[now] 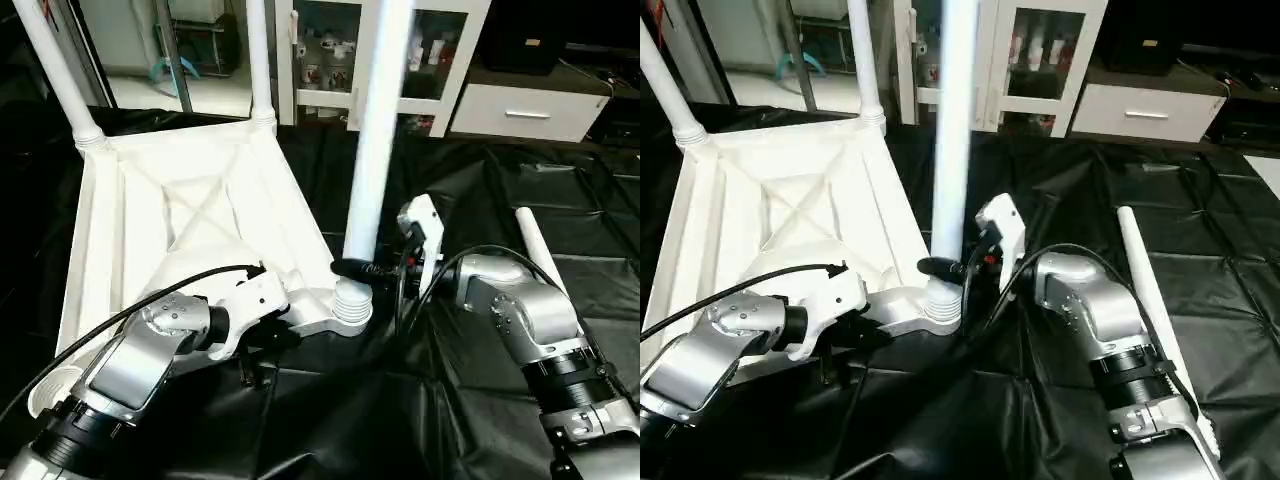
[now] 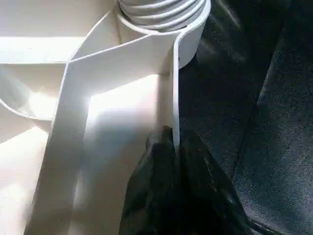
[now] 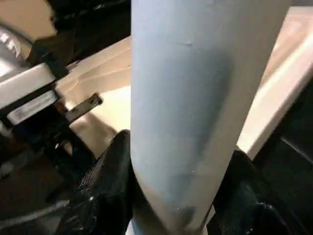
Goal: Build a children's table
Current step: Insert table leg to table base
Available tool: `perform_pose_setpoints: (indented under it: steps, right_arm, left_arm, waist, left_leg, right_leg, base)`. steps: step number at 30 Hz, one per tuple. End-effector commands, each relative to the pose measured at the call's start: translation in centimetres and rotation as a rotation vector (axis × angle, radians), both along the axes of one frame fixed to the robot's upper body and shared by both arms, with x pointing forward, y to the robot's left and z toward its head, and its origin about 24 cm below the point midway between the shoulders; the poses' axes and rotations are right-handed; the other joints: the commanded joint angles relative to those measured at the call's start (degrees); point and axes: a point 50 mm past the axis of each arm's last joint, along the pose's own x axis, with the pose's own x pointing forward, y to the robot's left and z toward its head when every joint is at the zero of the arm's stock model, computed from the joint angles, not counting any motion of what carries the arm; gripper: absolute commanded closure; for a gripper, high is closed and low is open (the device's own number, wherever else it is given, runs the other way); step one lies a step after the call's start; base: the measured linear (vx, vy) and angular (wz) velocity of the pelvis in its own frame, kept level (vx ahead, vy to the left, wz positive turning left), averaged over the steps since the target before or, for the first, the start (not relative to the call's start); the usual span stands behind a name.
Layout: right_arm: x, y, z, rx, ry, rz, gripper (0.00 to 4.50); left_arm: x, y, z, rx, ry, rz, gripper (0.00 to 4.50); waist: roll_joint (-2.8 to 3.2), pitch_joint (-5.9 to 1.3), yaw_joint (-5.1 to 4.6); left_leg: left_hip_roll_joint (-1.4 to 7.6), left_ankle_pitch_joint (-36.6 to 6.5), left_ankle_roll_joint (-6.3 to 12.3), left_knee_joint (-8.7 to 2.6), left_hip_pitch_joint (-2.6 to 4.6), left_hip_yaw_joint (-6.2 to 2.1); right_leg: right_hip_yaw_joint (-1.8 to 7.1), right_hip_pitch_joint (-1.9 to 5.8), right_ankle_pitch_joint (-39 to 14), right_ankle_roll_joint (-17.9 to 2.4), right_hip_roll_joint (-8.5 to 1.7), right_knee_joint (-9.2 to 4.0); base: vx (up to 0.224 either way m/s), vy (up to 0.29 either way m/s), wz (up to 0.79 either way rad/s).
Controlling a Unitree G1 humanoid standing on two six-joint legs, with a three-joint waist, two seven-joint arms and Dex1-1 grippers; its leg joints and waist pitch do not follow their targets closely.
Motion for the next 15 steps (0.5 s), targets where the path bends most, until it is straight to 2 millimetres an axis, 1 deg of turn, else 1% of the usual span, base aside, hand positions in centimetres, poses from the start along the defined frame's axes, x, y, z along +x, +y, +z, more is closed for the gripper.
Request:
perform_pose_setpoints:
  steps: [1, 3, 5, 11, 13, 15]
  right_arm:
    - [-0.2, 0.7, 0.2, -0.05, -0.033, 0.041, 2.65]
    - [-0.3, 0.9, 0.3, -0.053, -0.043, 0.056, 2.65]
    - [-0.3, 0.9, 0.4, -0.053, -0.047, 0.059, 2.65]
    - [-0.3, 0.7, -0.3, -0.076, -0.047, 0.05, 2.65]
    - [-0.5, 0.6, -0.6, -0.098, -0.048, 0.065, 2.65]
    - [-0.8, 0.6, -0.9, -0.113, -0.046, 0.076, 2.65]
  left_arm:
    - [-0.8, -1.6, 0.0, -0.053, 0.029, -0.102, 4.5]
    - [-0.7, -1.6, -0.1, -0.051, 0.029, -0.1, 4.5]
    - [-0.7, -1.6, -0.1, -0.051, 0.03, -0.099, 4.5]
    - [-0.7, -1.5, -0.1, -0.048, 0.029, -0.097, 4.5]
    - [-0.7, -1.5, -0.1, -0.048, 0.029, -0.096, 4.5]
    - [-0.7, -1.5, -0.1, -0.049, 0.029, -0.094, 4.5]
  waist:
    - [-0.28, -3.47, 0.11]
    - [-0.24, -3.5, 0.11]
    - [-0.34, -3.5, 0.12]
    - [-0.31, -3.55, 0.11]
    - [-0.22, -3.54, 0.11]
    - [-0.27, -3.5, 0.12]
  left_leg:
    - [4.98, -0.4, 3.87, -4.2, 0.4, -1.83]
    - [4.97, -0.2, 4.13, -4.19, 0.39, -1.85]
    - [4.98, -0.5, 4.11, -4.17, 0.42, -1.81]
    - [4.96, -0.3, 4.17, -4.13, 0.41, -1.81]
    - [5.0, -0.5, 4.15, -4.14, 0.43, -1.84]
    - [5.0, -0.7, 4.11, -4.15, 0.4, -1.82]
  right_leg:
    - [2.83, 2.47, 1.1, -16.7, -4.71, -3.1]
    - [2.82, 2.5, 1.6, -16.9, -4.74, -3.06]
    - [2.85, 2.49, 1.5, -17.0, -4.76, -3.1]
    - [2.84, 2.52, 2.1, -17.2, -4.73, -3.02]
    - [2.82, 2.49, 1.9, -17.2, -4.73, -3.04]
    - [2.84, 2.52, 1.8, -17.1, -4.74, -3.06]
  base:
    - [0.0, 0.0, 0.0]
    - [0.0, 0.0, 0.0]
    - [0.0, 0.0, 0.0]
    - [0.0, 0.0, 0.0]
    - [0.0, 0.0, 0.0]
    - [0.0, 0.0, 0.0]
